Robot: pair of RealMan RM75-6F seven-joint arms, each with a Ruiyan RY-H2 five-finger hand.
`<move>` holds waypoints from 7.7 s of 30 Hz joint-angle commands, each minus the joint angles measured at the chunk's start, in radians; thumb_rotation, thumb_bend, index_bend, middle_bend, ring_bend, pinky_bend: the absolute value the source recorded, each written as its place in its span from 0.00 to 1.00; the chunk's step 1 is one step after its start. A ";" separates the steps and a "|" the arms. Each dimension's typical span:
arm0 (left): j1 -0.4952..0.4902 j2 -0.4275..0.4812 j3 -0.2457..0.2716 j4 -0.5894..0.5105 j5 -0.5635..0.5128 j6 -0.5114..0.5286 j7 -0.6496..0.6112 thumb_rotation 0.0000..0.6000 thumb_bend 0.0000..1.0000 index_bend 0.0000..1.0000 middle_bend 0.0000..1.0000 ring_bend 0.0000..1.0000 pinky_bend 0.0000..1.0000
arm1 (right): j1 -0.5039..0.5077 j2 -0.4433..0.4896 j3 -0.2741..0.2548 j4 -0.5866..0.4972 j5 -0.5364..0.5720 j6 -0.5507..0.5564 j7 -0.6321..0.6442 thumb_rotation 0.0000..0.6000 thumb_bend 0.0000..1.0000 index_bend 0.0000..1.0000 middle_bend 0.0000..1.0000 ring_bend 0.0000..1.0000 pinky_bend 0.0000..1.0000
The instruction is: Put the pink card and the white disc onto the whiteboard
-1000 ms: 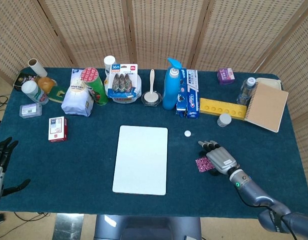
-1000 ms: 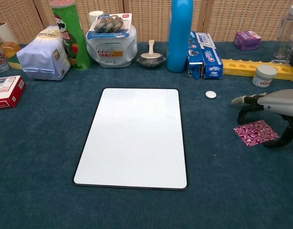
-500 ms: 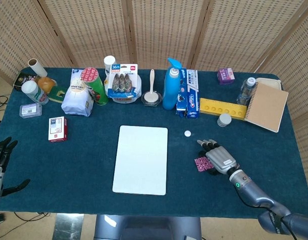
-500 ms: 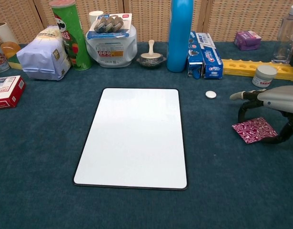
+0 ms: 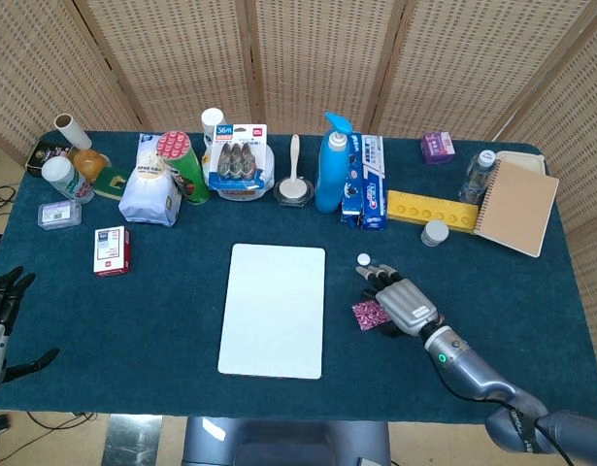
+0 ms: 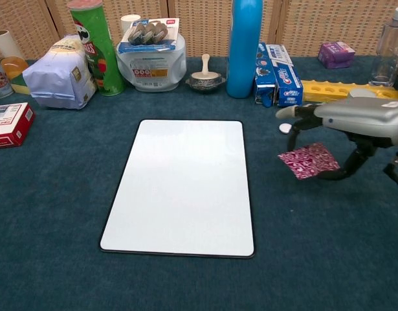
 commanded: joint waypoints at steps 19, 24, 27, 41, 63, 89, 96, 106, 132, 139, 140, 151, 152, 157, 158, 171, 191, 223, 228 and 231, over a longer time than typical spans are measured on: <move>-0.005 0.027 0.010 0.019 0.018 -0.010 -0.067 1.00 0.05 0.00 0.00 0.00 0.00 | 0.343 -0.326 0.160 -0.118 0.791 0.027 -0.575 1.00 0.36 0.43 0.03 0.00 0.00; -0.002 0.028 0.008 0.020 0.015 -0.003 -0.076 1.00 0.05 0.00 0.00 0.00 0.00 | 0.370 -0.355 0.174 -0.097 0.863 0.073 -0.590 1.00 0.25 0.18 0.01 0.00 0.00; 0.000 0.028 0.009 0.023 0.018 0.000 -0.079 1.00 0.05 0.00 0.00 0.00 0.00 | 0.368 -0.347 0.178 -0.100 0.867 0.107 -0.588 1.00 0.14 0.07 0.00 0.00 0.00; 0.002 0.022 0.011 0.020 0.024 0.005 -0.065 1.00 0.05 0.00 0.00 0.00 0.00 | 0.277 -0.126 0.134 -0.115 0.735 0.139 -0.492 1.00 0.14 0.16 0.02 0.00 0.00; -0.001 -0.005 0.006 0.008 0.021 0.004 0.007 1.00 0.05 0.00 0.00 0.00 0.00 | 0.242 -0.205 0.159 0.301 0.745 -0.109 -0.193 1.00 0.30 0.34 0.03 0.00 0.00; -0.008 0.005 -0.004 0.002 -0.005 -0.008 -0.012 1.00 0.05 0.00 0.00 0.00 0.00 | 0.217 -0.383 0.194 0.470 0.656 0.027 -0.135 1.00 0.30 0.41 0.02 0.00 0.00; -0.005 0.007 -0.003 0.003 -0.001 -0.002 -0.018 1.00 0.05 0.00 0.00 0.00 0.00 | 0.205 -0.415 0.198 0.513 0.615 0.021 -0.119 1.00 0.30 0.43 0.01 0.00 0.00; -0.003 0.010 -0.002 0.007 0.001 0.001 -0.030 1.00 0.05 0.00 0.00 0.00 0.00 | 0.199 -0.422 0.214 0.519 0.606 -0.001 -0.126 1.00 0.31 0.43 0.00 0.00 0.00; -0.001 0.009 -0.001 0.007 0.004 0.004 -0.030 1.00 0.05 0.00 0.00 0.00 0.00 | 0.166 -0.441 0.208 0.573 0.538 -0.024 -0.122 1.00 0.31 0.43 0.00 0.00 0.00; -0.001 0.009 -0.001 0.007 0.005 0.005 -0.030 1.00 0.05 0.00 0.00 0.00 0.00 | 0.151 -0.451 0.216 0.576 0.509 0.006 -0.100 1.00 0.31 0.43 0.00 0.00 0.00; -0.001 0.009 -0.001 0.007 0.005 0.005 -0.031 1.00 0.05 0.00 0.00 0.00 0.00 | 0.149 -0.450 0.216 0.574 0.506 0.008 -0.096 1.00 0.31 0.43 0.00 0.00 0.00; 0.000 0.011 -0.001 0.009 0.005 0.006 -0.036 1.00 0.05 0.00 0.00 0.00 0.00 | 0.107 -0.430 0.200 0.527 0.445 0.054 -0.071 1.00 0.31 0.43 0.00 0.00 0.00; 0.000 0.011 -0.001 0.009 0.006 0.006 -0.036 1.00 0.05 0.00 0.00 0.00 0.00 | 0.104 -0.429 0.198 0.522 0.442 0.056 -0.073 1.00 0.31 0.44 0.00 0.00 0.00; 0.000 0.011 0.000 0.009 0.008 0.005 -0.034 1.00 0.05 0.00 0.00 0.00 0.00 | 0.099 -0.427 0.197 0.519 0.452 0.046 -0.102 1.00 0.31 0.45 0.00 0.00 0.00; 0.000 0.011 0.000 0.009 0.008 0.006 -0.035 1.00 0.05 0.00 0.00 0.00 0.00 | 0.101 -0.427 0.201 0.520 0.459 0.041 -0.108 1.00 0.31 0.46 0.00 0.00 0.00; -0.001 0.011 0.000 0.010 0.008 0.005 -0.035 1.00 0.05 0.00 0.00 0.00 0.00 | 0.116 -0.440 0.230 0.544 0.491 0.016 -0.133 1.00 0.31 0.46 0.00 0.00 0.00; 0.001 0.011 0.000 0.011 0.010 0.008 -0.040 1.00 0.05 0.00 0.00 0.00 0.00 | 0.121 -0.390 0.233 0.464 0.532 -0.061 -0.142 1.00 0.36 0.49 0.00 0.00 0.00; 0.001 0.015 0.001 0.013 0.014 0.009 -0.051 1.00 0.05 0.00 0.00 0.00 0.00 | 0.150 -0.351 0.226 0.385 0.702 -0.066 -0.285 1.00 0.37 0.40 0.00 0.00 0.00; 0.001 0.015 0.002 0.014 0.015 0.009 -0.052 1.00 0.05 0.00 0.00 0.00 0.00 | 0.152 -0.336 0.216 0.354 0.715 -0.044 -0.307 1.00 0.37 0.45 0.00 0.00 0.00; 0.001 0.014 0.003 0.013 0.016 0.009 -0.049 1.00 0.05 0.00 0.00 0.00 0.00 | 0.148 -0.328 0.210 0.342 0.710 -0.031 -0.307 1.00 0.37 0.48 0.00 0.00 0.00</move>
